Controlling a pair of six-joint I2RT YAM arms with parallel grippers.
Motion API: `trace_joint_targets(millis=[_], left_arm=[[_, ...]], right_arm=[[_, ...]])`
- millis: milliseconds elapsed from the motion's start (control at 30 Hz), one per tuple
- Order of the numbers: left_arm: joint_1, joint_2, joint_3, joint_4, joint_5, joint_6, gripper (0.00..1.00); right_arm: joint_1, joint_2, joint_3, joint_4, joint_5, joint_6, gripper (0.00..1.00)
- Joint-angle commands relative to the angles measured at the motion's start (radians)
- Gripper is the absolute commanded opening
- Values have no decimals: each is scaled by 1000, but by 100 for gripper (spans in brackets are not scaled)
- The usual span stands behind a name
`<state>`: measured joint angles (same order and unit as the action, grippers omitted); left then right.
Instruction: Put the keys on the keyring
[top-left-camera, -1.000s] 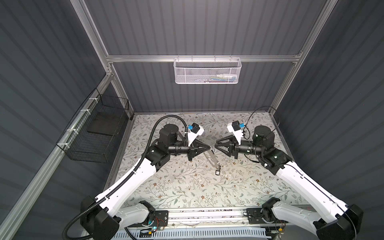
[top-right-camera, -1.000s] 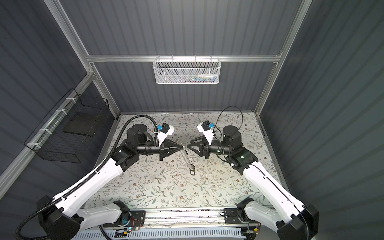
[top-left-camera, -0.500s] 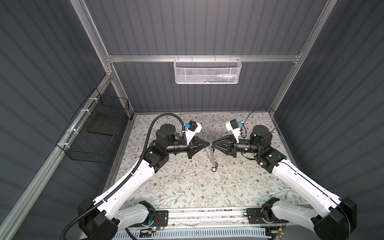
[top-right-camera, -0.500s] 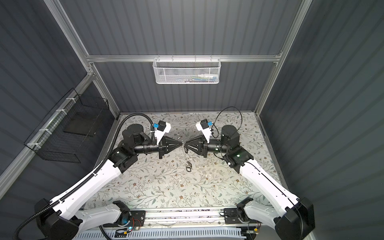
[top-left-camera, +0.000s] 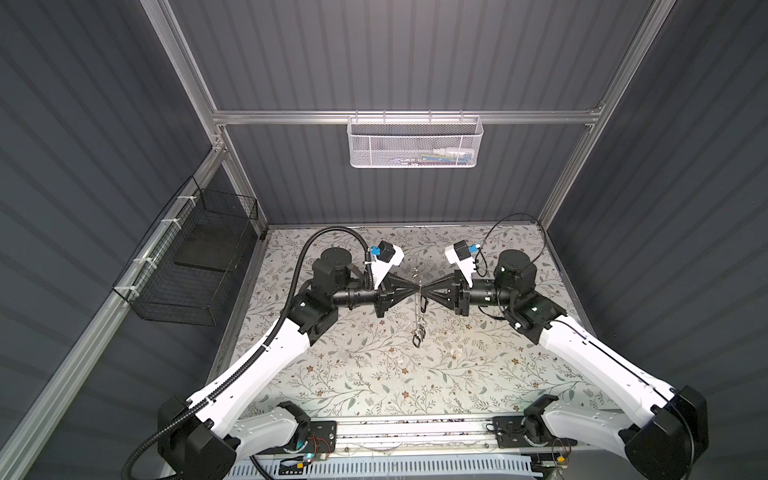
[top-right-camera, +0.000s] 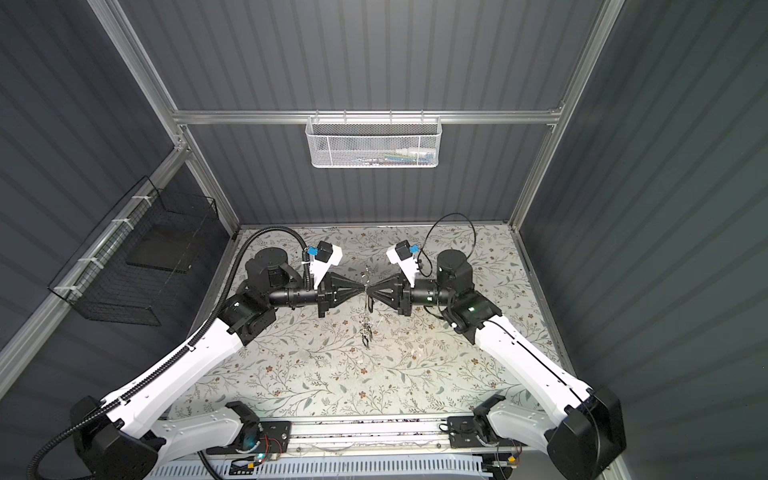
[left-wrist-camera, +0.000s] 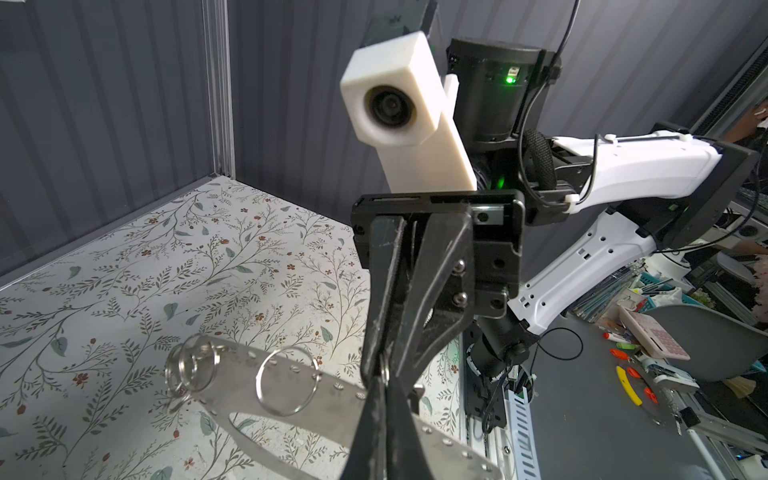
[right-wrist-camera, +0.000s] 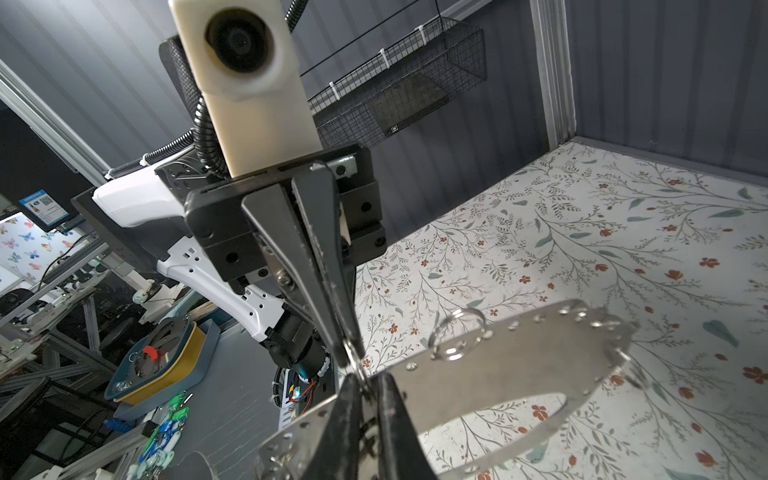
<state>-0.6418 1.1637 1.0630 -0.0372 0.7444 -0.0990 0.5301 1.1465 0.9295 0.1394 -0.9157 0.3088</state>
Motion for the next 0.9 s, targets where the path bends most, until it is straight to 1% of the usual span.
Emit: trace_joint_targets(millis=[0, 100, 200, 333, 433, 567, 733, 867], left_arm=[[-6, 3, 37, 23, 36, -12, 0], [-5, 6, 43, 9, 35, -11, 0], [-6, 23, 62, -29, 36, 1, 0], [-6, 54, 88, -52, 66, -5, 7], [-6, 65, 98, -52, 84, -11, 8], [-6, 64, 96, -49, 93, -10, 11], [-7, 61, 90, -56, 106, -2, 10], [-6, 59, 96, -94, 113, 22, 11]], right_arm=[[4, -14, 15, -17, 17, -20, 7], [5, -19, 21, -30, 19, -30, 2], [4, -21, 29, -43, 17, -40, 2], [13, -15, 41, -62, 15, -54, 2], [20, -13, 45, -70, 18, -62, 2], [22, -10, 48, -74, 23, -66, 2], [23, -16, 48, -73, 42, -69, 1], [21, -21, 48, -76, 52, -71, 1]])
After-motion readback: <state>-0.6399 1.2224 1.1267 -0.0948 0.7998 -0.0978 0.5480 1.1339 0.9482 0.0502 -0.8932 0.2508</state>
